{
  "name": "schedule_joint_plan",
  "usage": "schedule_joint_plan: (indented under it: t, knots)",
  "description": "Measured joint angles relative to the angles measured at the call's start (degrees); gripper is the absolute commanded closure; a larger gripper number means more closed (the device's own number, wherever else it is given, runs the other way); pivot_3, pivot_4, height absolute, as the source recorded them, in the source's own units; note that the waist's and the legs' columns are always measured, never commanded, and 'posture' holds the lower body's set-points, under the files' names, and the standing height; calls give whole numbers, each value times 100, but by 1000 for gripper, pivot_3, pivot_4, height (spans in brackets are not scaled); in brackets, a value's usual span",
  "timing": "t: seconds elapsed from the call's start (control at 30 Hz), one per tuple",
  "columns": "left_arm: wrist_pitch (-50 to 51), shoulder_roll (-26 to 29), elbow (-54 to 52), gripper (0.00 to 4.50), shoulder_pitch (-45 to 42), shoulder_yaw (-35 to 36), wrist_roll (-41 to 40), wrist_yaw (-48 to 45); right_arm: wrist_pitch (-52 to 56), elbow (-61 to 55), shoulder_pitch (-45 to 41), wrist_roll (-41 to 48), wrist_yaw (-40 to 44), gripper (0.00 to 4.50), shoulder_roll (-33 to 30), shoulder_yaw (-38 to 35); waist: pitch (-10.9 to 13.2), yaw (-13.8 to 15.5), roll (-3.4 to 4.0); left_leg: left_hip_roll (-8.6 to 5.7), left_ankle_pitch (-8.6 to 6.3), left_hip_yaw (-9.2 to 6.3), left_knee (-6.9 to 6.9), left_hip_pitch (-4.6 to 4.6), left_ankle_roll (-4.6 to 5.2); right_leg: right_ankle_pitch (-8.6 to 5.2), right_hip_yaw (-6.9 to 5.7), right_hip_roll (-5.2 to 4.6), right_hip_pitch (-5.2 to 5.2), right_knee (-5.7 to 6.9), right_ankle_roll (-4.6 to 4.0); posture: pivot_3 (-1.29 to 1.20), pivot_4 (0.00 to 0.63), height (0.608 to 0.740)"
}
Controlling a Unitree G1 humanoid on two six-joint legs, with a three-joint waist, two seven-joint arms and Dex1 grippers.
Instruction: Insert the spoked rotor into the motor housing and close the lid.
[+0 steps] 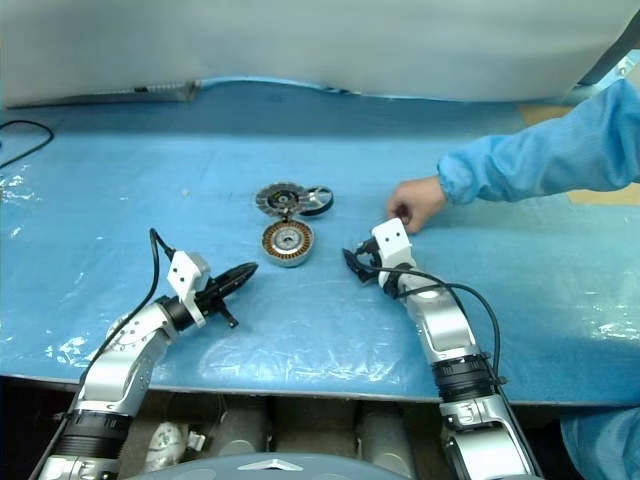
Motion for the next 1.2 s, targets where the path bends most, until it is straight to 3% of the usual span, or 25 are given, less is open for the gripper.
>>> schedule_joint_plan:
  t: [0.53,1.03,1.13,1.2]
  knots:
    - [-206,-4,229,4485,-87,-41,10,14,85,-510,47,168,42,0,5,-208,0,1,0,-2,0,0,5,0,0,0,1,-1,0,6,0,0,150,740]
    - [-529,-3,656,4485,-182,-161,55,-70,209,438,-271,167,-686,0,-18,-928,-1,-2,2,-1,1,0,10,1,0,1,3,0,0,15,0,0,150,740]
    - [-578,-1,671,4500,-181,-167,56,-73,184,519,-311,153,-777,615,0,-928,-1,0,2,-1,0,0,16,2,0,0,4,-1,0,20,0,0,150,740]
    - [-589,-1,690,4500,-181,-168,56,-77,177,558,-326,126,-841,1302,0,-930,-2,0,2,-1,0,0,19,6,0,0,5,-1,0,26,0,0,150,740]
